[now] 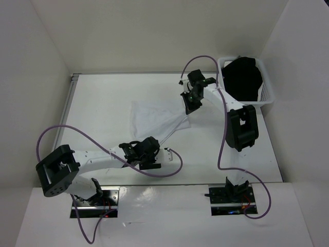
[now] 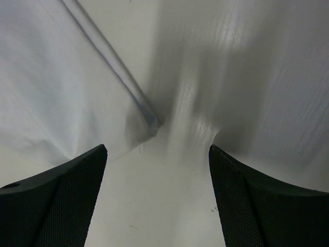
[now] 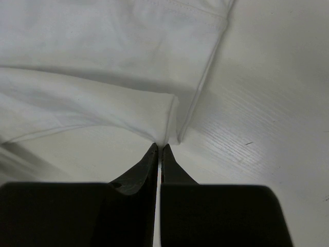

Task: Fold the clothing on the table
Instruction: Fold the skirt

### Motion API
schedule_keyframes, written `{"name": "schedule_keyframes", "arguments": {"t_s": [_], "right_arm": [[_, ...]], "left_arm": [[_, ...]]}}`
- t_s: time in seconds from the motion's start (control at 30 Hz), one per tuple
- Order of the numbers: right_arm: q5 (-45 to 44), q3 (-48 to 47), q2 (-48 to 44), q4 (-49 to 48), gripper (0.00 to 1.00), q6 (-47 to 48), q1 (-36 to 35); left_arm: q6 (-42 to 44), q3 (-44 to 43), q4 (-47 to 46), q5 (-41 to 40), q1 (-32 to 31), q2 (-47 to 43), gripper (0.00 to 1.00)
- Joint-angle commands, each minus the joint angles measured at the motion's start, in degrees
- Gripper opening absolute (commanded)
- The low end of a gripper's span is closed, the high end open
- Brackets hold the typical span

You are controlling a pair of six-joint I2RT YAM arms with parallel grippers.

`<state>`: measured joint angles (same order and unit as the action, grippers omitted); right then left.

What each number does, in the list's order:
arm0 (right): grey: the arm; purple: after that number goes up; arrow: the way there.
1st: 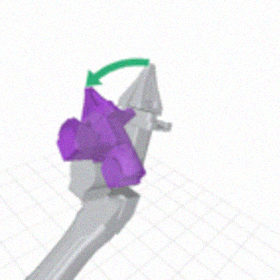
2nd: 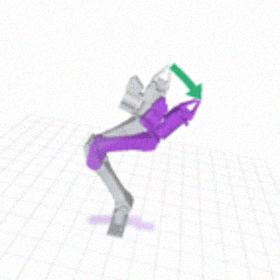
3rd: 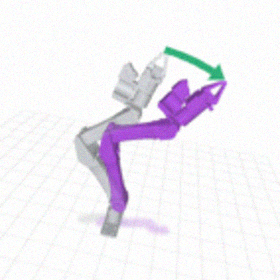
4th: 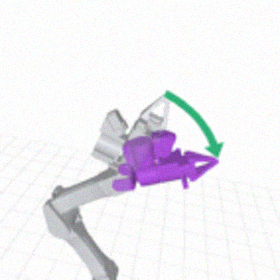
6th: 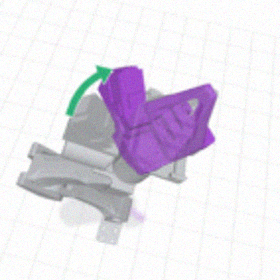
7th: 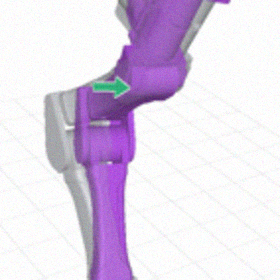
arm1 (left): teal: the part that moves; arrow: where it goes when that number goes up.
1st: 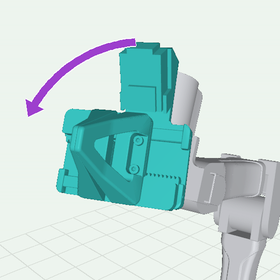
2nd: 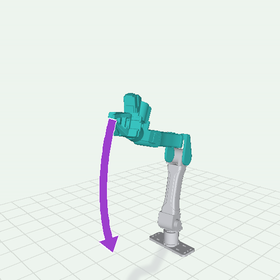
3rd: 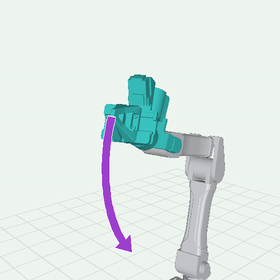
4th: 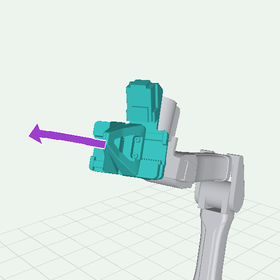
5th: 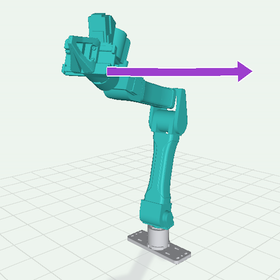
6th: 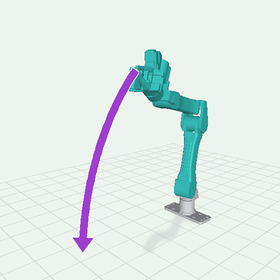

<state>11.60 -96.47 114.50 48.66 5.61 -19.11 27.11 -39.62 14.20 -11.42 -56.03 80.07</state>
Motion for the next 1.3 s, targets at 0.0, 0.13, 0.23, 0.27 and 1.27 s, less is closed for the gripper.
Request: {"name": "schedule_keyframes", "arguments": {"t_s": [0.0,0.13,0.23,0.27,1.27], "right_arm": [[1.1,-2.3,0.4,-1.6,0.00,-0.2,0.4],[1.1,-2.3,0.4,-1.6,0.00,-0.2,0.4],[1.1,-1.8,-0.2,-1.6,0.00,-0.2,0.4],[1.1,-1.8,-0.2,-1.6,0.00,0.3,0.4],[2.2,2.2,-6.5,-1.6,0.00,0.3,0.4]], "left_arm": [[1.5,0.9,-4.1,-0.3,-0.1,0.6,0.87],[2.0,1.5,-6.7,-0.8,-0.1,2.5,0.84],[2.5,1.5,-8.1,-1.4,-0.1,3.0,0.82],[3.0,1.5,-8.7,-1.4,-0.1,3.0,0.82],[-2.5,-6.1,2.9,-7.2,-0.1,-10.5,0.11]]}}
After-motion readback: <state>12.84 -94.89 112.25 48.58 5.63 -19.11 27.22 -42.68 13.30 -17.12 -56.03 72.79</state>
